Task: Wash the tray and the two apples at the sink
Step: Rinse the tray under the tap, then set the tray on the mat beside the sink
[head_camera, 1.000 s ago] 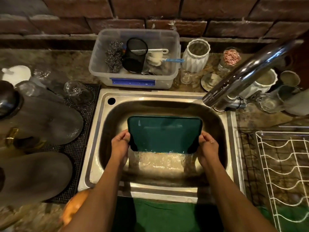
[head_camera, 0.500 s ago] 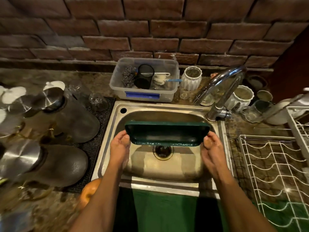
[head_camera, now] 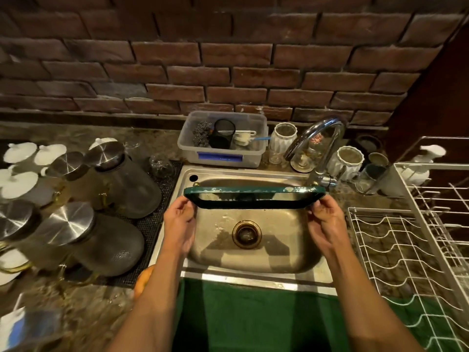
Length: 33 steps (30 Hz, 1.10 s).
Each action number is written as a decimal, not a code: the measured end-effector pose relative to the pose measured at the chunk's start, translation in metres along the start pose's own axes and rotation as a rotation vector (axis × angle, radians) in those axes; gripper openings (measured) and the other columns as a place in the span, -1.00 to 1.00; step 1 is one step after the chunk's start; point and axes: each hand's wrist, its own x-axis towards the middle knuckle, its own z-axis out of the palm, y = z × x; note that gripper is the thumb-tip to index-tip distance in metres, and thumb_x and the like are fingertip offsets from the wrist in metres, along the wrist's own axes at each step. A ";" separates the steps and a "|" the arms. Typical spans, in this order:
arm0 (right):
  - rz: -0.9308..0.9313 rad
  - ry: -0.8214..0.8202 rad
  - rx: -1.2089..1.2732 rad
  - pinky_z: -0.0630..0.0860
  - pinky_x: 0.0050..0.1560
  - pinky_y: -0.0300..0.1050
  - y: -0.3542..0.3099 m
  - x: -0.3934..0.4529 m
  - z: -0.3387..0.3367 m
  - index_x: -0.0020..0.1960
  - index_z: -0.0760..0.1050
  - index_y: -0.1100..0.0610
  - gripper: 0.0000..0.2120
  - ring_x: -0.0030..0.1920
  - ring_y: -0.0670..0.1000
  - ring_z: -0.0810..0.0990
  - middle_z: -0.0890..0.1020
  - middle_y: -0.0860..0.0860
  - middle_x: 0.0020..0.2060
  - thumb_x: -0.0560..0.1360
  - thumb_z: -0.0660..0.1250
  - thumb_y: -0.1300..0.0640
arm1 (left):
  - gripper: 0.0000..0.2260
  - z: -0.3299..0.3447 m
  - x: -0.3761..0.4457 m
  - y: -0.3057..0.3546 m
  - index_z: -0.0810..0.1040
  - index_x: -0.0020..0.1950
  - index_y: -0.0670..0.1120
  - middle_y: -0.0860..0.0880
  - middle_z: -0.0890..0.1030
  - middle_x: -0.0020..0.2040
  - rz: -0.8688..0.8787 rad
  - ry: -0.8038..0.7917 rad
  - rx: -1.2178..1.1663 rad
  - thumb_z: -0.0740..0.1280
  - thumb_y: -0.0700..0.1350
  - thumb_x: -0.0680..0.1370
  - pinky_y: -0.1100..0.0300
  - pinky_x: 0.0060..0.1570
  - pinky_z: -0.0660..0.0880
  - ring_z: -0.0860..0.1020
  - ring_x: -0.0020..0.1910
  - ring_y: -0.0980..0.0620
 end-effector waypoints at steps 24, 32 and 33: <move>0.177 0.326 -0.685 0.63 0.03 0.18 0.056 -0.146 -0.102 -0.03 0.65 0.18 -0.82 -0.07 0.15 0.67 0.73 0.17 -0.08 0.58 0.29 0.35 | -0.76 -0.028 -0.159 -0.049 0.59 -0.24 -0.24 -0.09 0.48 -0.43 -0.333 0.282 0.806 0.27 -0.29 0.62 0.17 -0.41 0.25 0.37 -0.43 0.00; 0.201 0.319 -1.050 0.62 -0.06 0.18 0.085 -0.180 -0.125 -0.17 0.64 0.13 -0.80 -0.20 0.12 0.65 0.69 0.12 -0.26 0.58 0.31 0.28 | -0.81 -0.039 -0.195 -0.053 0.69 -0.10 -0.21 -0.18 0.68 -0.14 -0.329 0.219 1.262 0.30 -0.23 0.60 0.07 -0.08 0.44 0.60 -0.07 -0.17; 0.195 0.309 -1.093 0.62 -0.07 0.17 0.087 -0.181 -0.126 -0.17 0.64 0.15 -0.82 -0.23 0.10 0.63 0.69 0.13 -0.28 0.57 0.33 0.27 | -0.81 -0.040 -0.197 -0.053 0.69 -0.08 -0.21 -0.18 0.69 -0.11 -0.335 0.220 1.287 0.30 -0.23 0.61 0.09 -0.07 0.44 0.61 -0.03 -0.18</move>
